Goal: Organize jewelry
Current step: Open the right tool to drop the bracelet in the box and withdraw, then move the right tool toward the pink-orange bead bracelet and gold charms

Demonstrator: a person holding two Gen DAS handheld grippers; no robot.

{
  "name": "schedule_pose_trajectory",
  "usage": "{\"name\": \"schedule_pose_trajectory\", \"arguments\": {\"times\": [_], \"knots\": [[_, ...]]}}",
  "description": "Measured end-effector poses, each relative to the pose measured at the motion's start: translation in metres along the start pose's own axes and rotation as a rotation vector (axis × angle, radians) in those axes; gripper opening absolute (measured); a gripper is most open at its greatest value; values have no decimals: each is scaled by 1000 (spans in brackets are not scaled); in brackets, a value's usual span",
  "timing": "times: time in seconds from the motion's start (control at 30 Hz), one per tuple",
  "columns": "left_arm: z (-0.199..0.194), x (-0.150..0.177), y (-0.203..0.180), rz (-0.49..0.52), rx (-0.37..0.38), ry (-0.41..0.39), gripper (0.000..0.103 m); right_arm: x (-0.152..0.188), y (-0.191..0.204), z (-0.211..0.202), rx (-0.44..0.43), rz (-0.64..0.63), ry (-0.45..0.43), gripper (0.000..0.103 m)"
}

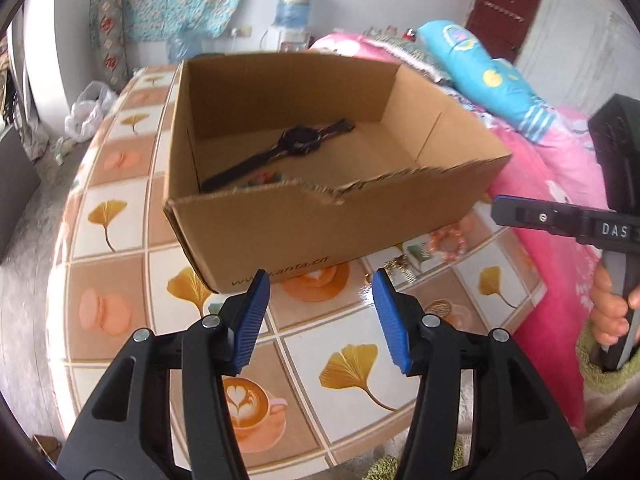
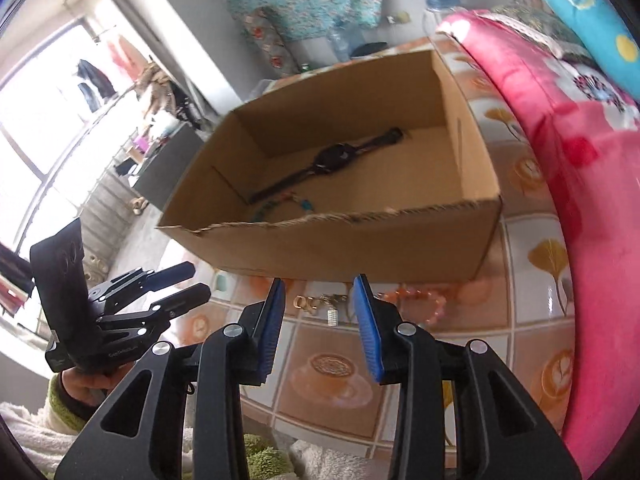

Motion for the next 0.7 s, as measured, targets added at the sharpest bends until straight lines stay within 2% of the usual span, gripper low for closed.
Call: {"name": "schedule_pose_trajectory", "arguments": {"times": [0.1, 0.23, 0.4, 0.53, 0.7], "knots": [[12, 7, 1, -16, -6, 27, 51, 10, -2, 15, -8, 32, 39, 35], [21, 23, -12, 23, 4, 37, 51, 30, -4, 33, 22, 16, 100, 35], [32, 39, -27, 89, 3, 30, 51, 49, -16, 48, 128, -41, 139, 35], [35, 33, -28, 116, -12, -2, 51, 40, -27, 45, 127, 2, 107, 35], [30, 7, -22, 90, -13, -68, 51, -3, -32, 34, 122, 22, -1, 35]]}}
Point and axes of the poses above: each gripper's, at about its wrist camera, not at the fingertips, and z roughly the way its jaws point, y to its left, x to its underside, the point moved 10 cm from there along z, roughly the way its jaws point, and after that the axes turned 3 degrees about -z, right-handed, at the moved point
